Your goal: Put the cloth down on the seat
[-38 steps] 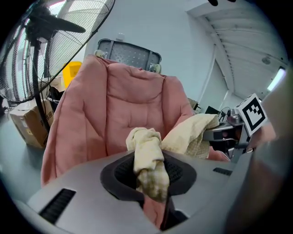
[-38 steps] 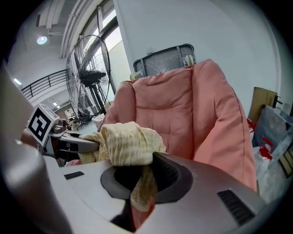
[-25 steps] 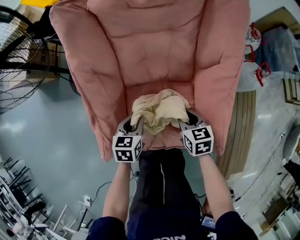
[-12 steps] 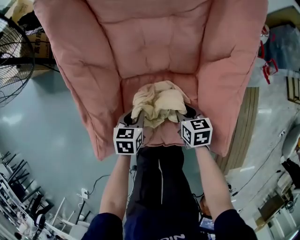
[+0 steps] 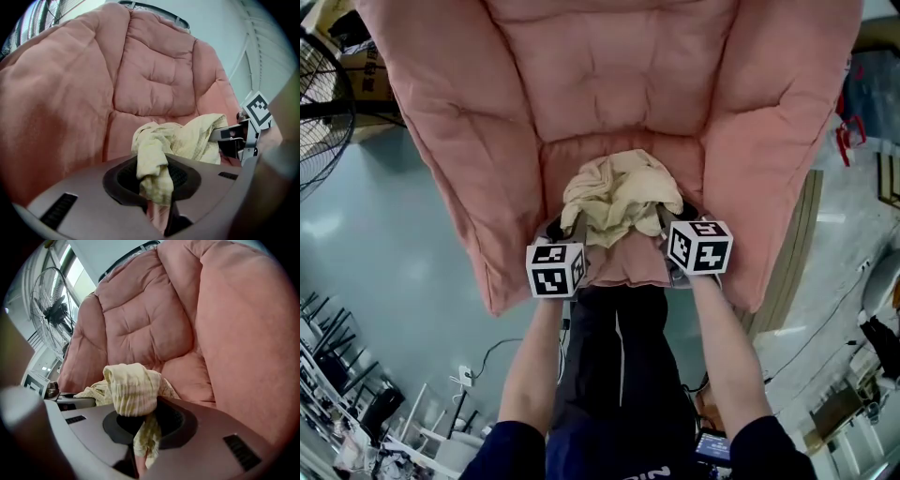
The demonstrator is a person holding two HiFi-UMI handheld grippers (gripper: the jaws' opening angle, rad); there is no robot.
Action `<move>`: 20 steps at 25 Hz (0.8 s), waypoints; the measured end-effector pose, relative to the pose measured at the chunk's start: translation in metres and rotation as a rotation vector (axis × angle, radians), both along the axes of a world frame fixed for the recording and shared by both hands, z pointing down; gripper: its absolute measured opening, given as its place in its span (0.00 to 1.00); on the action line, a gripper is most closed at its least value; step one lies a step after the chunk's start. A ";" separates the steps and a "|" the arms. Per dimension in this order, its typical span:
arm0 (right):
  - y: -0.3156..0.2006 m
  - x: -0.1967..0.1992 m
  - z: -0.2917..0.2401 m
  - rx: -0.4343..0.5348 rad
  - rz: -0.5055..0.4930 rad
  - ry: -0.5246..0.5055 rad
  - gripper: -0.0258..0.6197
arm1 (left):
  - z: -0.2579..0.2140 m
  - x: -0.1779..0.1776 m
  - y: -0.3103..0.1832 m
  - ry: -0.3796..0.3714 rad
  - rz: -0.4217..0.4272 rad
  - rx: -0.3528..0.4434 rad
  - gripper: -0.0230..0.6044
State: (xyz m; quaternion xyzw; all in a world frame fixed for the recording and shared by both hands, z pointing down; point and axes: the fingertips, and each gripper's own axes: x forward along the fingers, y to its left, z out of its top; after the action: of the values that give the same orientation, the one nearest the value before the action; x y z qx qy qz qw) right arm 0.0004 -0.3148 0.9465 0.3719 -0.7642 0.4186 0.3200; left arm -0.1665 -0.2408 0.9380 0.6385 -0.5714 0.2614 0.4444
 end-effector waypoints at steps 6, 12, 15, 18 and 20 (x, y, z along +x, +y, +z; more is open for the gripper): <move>-0.002 -0.001 0.005 -0.033 0.021 0.022 0.17 | 0.006 -0.004 0.001 -0.075 0.013 -0.013 0.22; 0.009 -0.009 -0.028 -0.037 -0.056 0.066 0.37 | -0.027 -0.011 0.000 -0.095 -0.050 -0.004 0.46; 0.012 -0.001 -0.044 -0.063 -0.041 0.112 0.38 | -0.049 -0.017 0.000 -0.094 -0.095 -0.017 0.50; 0.014 0.002 -0.065 -0.081 -0.005 0.095 0.38 | -0.069 -0.017 0.003 -0.074 -0.078 -0.025 0.50; 0.014 0.003 -0.086 -0.056 0.002 0.091 0.38 | -0.089 -0.014 0.003 -0.058 -0.057 -0.003 0.50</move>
State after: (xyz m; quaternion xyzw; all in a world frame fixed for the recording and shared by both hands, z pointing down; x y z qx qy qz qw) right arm 0.0036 -0.3010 0.8605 0.3820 -0.7365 0.4230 0.3644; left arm -0.1802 -0.2378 0.8490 0.6132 -0.6016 0.2677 0.4363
